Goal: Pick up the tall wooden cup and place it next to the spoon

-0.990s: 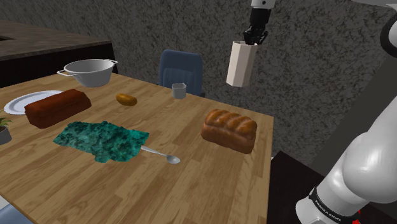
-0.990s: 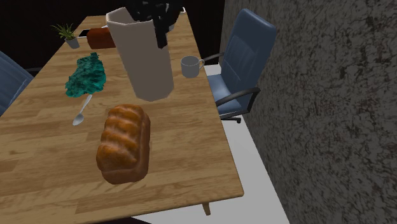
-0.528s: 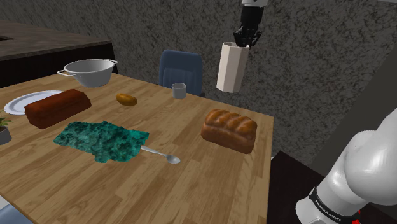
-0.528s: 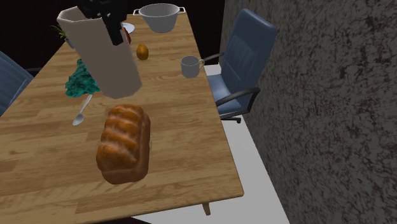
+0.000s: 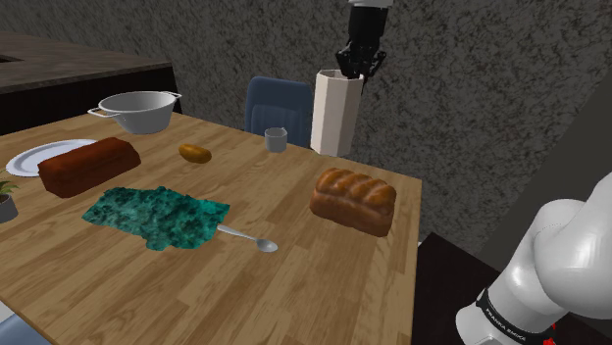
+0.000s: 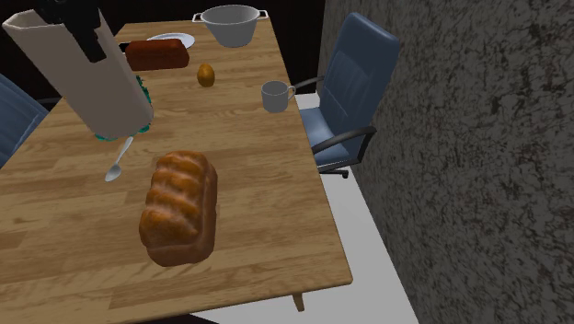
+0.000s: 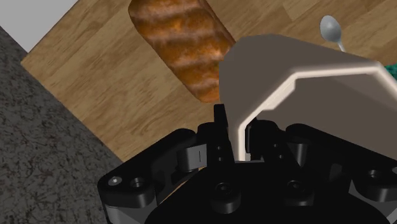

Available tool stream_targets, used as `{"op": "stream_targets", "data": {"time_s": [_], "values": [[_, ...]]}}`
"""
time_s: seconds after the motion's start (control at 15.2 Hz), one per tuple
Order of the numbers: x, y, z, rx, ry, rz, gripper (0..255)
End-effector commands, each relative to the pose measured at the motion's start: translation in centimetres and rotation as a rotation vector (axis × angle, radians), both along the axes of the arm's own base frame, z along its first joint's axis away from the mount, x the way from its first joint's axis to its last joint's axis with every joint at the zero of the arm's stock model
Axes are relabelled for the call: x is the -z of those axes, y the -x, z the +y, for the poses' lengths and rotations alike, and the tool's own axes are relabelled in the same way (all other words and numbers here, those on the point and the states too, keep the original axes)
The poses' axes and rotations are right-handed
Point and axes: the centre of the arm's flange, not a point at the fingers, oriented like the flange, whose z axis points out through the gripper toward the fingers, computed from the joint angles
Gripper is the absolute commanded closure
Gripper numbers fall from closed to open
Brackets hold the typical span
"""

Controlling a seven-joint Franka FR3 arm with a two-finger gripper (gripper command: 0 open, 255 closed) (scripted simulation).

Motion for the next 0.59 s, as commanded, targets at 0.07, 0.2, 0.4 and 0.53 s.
{"op": "stream_targets", "data": {"time_s": [0.07,0.2,0.4,0.53], "values": [[-0.1,0.5,3.7,0.002,0.0,-0.001,255],[-0.1,1.0,6.4,0.002,0.0,-0.001,255],[-0.1,1.6,10.3,0.002,0.0,-0.001,255],[-0.1,2.0,12.9,0.002,0.0,-0.001,255]]}}
